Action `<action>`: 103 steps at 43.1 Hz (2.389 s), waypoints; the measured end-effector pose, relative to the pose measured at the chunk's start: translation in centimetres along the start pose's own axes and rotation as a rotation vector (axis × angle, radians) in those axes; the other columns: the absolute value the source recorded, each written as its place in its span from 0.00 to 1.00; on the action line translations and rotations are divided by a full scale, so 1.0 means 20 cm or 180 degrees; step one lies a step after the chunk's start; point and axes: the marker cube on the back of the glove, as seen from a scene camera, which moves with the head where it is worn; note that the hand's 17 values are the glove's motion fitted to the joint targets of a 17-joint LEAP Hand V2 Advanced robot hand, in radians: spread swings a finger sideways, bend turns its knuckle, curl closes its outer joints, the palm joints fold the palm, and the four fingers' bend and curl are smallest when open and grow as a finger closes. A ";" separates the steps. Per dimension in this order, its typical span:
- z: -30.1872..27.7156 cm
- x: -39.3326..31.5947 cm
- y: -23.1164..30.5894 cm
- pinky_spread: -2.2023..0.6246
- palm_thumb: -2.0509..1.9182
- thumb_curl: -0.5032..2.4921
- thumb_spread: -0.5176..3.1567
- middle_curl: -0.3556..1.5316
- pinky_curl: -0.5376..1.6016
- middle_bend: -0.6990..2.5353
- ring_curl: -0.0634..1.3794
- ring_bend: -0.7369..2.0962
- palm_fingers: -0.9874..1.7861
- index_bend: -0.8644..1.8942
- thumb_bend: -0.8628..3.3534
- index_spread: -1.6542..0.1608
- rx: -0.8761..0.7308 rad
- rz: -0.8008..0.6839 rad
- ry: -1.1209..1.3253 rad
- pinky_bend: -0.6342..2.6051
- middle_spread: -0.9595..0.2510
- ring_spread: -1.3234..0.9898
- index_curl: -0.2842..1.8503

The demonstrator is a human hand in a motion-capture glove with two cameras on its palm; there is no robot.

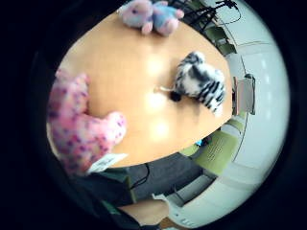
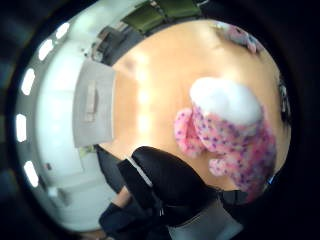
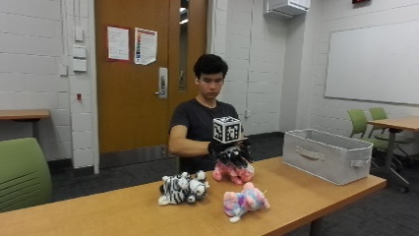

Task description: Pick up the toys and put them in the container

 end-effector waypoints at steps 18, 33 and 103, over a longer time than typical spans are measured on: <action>0.33 0.10 0.09 0.79 0.52 0.22 0.41 0.37 0.43 0.27 0.21 0.33 0.32 0.34 0.20 0.75 -0.0486 0.0278 -0.0094 0.45 0.75 0.50 0.24; 0.25 0.08 0.11 0.78 0.64 0.26 0.51 0.39 0.42 0.30 0.24 0.39 0.50 0.41 0.27 0.72 -0.0065 0.0139 -0.0115 0.43 0.75 0.49 0.29; -0.89 -2.07 -0.28 0.69 0.53 0.31 0.44 0.46 0.46 0.32 0.30 0.60 0.25 0.35 0.18 0.75 0.0165 -0.1727 0.0140 0.61 0.72 0.50 0.16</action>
